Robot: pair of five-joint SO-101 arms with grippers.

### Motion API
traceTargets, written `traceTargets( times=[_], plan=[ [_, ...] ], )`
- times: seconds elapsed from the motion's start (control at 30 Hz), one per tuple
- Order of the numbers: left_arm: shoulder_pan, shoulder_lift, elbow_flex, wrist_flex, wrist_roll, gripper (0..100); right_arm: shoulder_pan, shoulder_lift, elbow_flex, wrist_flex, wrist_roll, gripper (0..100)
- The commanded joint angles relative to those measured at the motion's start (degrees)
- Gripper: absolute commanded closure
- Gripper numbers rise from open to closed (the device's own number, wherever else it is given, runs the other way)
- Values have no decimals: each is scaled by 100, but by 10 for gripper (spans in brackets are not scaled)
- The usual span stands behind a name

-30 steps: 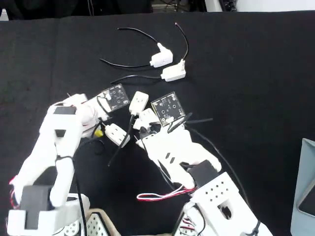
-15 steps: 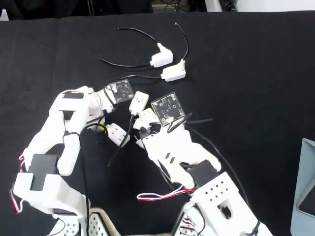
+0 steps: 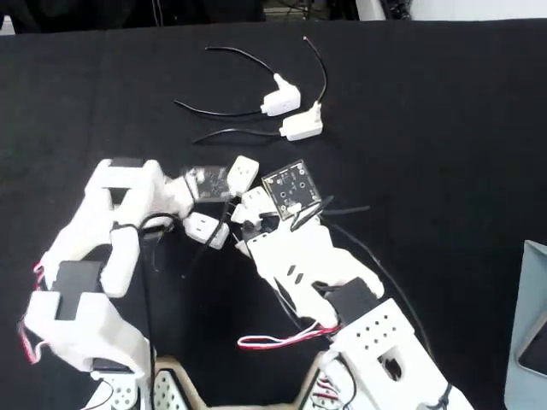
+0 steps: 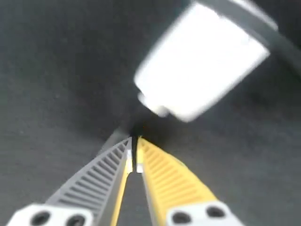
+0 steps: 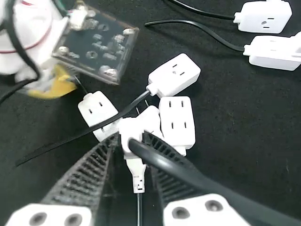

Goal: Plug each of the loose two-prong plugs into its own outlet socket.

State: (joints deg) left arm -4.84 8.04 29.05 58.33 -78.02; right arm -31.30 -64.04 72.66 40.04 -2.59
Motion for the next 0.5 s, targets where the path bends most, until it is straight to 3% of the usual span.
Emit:
traceTargets(
  times=[0.0, 0.2, 0.37, 0.47],
  plan=[
    [-233, -466, -40, 1213, -70, 970, 79, -101, -22, -70, -9, 987],
    [-374, -1257, 180, 2224, 387, 970, 79, -101, -22, -70, -9, 987],
    [-453, -1829, 365, 1987, 941, 965, 79, -101, -22, -70, -9, 987],
    [-382, -1987, 365, 1618, 1231, 880, 88, -110, -22, -62, 0, 987]
  ],
)
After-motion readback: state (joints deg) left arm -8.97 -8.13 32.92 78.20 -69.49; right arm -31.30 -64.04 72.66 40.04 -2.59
